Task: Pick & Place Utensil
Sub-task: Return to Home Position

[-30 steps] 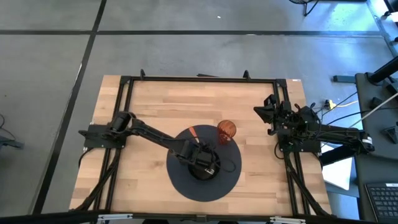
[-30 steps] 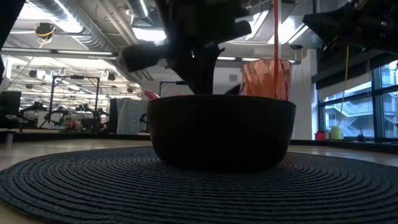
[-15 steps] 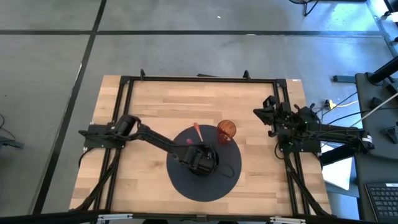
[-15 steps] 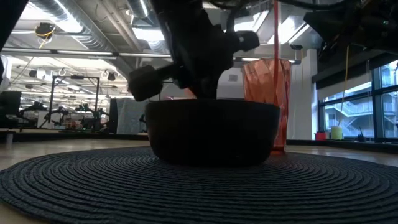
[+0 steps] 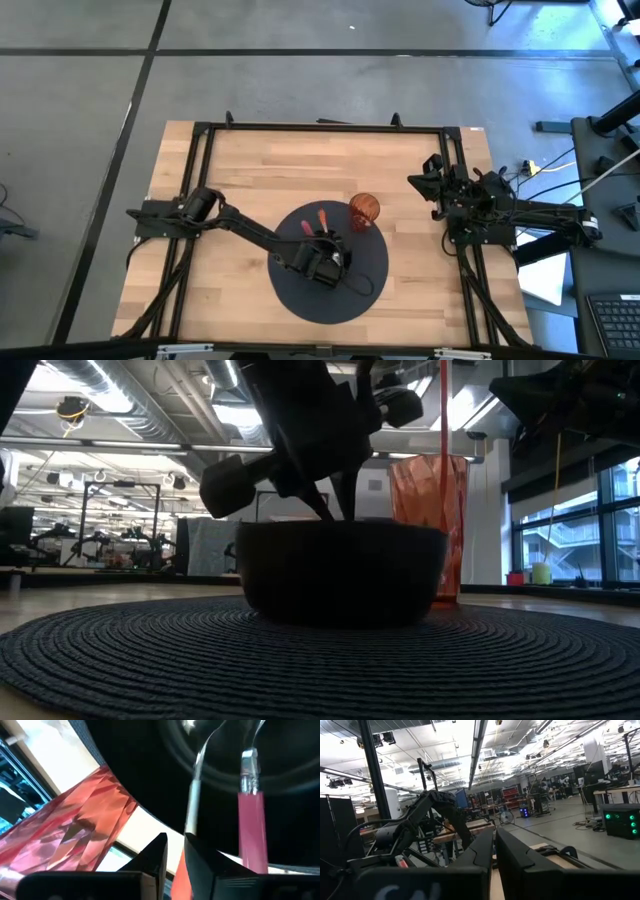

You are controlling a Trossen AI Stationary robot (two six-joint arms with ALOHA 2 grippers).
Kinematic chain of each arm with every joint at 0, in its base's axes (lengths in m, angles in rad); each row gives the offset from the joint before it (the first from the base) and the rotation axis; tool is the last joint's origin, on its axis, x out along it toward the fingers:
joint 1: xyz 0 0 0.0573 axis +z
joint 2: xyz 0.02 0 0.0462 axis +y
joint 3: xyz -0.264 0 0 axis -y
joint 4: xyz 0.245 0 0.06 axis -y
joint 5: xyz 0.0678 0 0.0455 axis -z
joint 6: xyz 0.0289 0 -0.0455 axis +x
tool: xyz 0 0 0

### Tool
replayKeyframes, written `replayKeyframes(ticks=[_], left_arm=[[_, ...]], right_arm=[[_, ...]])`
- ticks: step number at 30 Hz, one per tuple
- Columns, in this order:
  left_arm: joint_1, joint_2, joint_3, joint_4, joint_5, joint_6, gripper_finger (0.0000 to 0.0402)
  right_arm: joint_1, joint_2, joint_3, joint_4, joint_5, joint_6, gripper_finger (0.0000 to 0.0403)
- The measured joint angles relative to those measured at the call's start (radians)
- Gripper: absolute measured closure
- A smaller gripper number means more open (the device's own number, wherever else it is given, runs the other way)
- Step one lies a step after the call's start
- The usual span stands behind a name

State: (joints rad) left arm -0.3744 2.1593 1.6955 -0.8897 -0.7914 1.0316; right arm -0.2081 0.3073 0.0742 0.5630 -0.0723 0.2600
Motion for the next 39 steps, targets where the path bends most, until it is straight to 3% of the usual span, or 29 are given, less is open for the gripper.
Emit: replayKeyframes(ticks=[4, 8, 12, 15, 18, 22, 26, 29, 31, 34, 39], left_arm=[[0.0, -0.001, 0.0, -0.001, -0.013, -0.029, 0.0332], [-0.005, -0.025, 0.0, -0.028, -0.1, -0.064, 0.033], [-0.02, -0.095, 0.0, -0.088, -0.186, -0.079, 0.0331], [-0.027, -0.18, 0.0, -0.156, -0.177, -0.174, 0.0331], [0.002, -0.308, 0.0, -0.293, -0.008, -0.381, 0.0337], [0.115, -0.513, -0.046, -0.33, 0.407, -0.636, 0.0356], [0.257, -0.756, -0.257, -0.145, 0.807, -0.6, 0.0382], [0.37, -0.938, -0.479, 0.043, 1.044, -0.519, 0.0397], [0.449, -1.053, -0.628, 0.228, 1.126, -0.531, 0.0399], [0.54, -1.218, -0.804, 0.51, 1.134, -0.663, 0.0398], [0.622, -1.49, -0.937, 0.554, 1.127, -0.737, 0.04]], right_arm=[[0.0, 0.0, 0.0, -0.007, 0.0, 0.0, 0.0379], [0.0, 0.0, 0.0, -0.007, 0.0, -0.001, 0.0379], [0.0, 0.0, 0.0, -0.003, 0.0, -0.005, 0.0379], [0.0, 0.0, 0.0, -0.005, 0.0, -0.005, 0.0379], [0.0, 0.0, 0.0, -0.016, -0.001, -0.015, 0.0379], [0.0, 0.0, 0.0, -0.051, 0.0, -0.054, 0.0379], [0.0, 0.0, 0.0, -0.07, 0.0, -0.089, 0.0379], [0.0, 0.0, 0.0, -0.075, 0.0, -0.102, 0.0379], [0.0, 0.0, 0.0, -0.084, 0.0, -0.111, 0.0379], [0.0, 0.0, 0.0, -0.107, 0.0, -0.11, 0.0381], [0.0, -0.018, 0.0, -0.112, 0.019, -0.138, 0.0398]])
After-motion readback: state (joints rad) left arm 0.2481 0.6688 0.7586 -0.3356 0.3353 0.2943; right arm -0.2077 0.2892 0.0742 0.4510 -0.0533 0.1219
